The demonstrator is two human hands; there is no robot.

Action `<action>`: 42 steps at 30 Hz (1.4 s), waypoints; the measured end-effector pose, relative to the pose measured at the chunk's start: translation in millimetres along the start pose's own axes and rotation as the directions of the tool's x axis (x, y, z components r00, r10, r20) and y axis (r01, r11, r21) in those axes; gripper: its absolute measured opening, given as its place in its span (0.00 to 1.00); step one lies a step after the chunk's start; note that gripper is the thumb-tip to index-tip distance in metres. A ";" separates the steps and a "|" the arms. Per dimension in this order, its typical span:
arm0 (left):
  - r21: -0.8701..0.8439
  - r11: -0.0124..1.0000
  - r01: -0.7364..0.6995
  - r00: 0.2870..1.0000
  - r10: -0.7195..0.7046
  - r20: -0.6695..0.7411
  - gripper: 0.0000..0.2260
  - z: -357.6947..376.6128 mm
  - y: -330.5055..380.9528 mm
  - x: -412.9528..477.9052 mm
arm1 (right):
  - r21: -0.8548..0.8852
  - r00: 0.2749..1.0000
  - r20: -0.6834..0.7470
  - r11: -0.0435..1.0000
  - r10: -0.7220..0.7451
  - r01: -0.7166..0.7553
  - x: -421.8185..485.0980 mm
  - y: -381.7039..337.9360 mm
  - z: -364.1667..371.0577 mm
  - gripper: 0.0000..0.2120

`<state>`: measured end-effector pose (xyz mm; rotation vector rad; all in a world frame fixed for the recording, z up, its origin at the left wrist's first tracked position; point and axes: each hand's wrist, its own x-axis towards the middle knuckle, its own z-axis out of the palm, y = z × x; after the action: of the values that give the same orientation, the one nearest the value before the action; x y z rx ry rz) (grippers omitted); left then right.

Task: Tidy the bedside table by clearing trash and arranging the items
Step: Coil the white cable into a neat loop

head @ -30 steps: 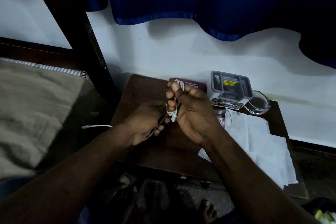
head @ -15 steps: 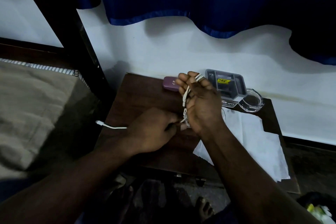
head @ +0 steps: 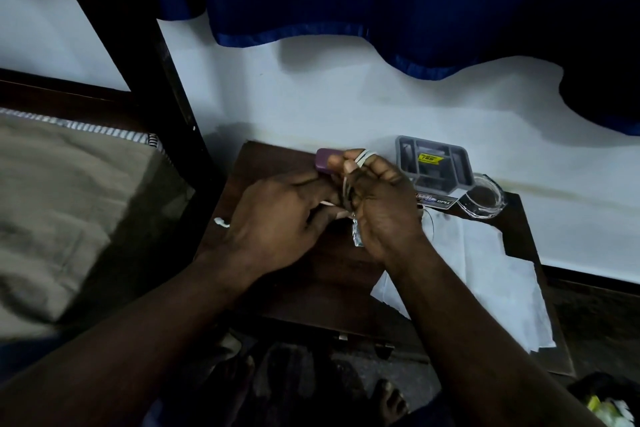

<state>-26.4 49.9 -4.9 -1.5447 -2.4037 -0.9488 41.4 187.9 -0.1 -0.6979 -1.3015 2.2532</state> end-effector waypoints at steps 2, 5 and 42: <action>0.004 1.000 0.008 0.998 -0.008 -0.055 0.10 -4.3 -4.4 1.8 | -0.083 0.997 0.068 0.996 0.037 -0.032 -2.0 4.7 0.5 0.09; -0.059 0.998 0.011 0.995 -0.017 -0.100 0.06 -10.6 -15.5 6.1 | -0.258 0.989 0.134 0.966 0.060 -0.023 -2.8 12.8 1.1 0.08; -0.661 0.690 0.295 0.955 -0.232 0.184 0.09 6.2 -38.2 12.8 | -0.468 0.740 0.477 0.849 0.475 -0.243 -18.6 -16.2 -13.5 0.21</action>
<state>-63.8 52.6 -20.9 -1.4305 -2.5180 -2.0676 66.2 193.0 12.1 -0.4143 -2.0988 2.6936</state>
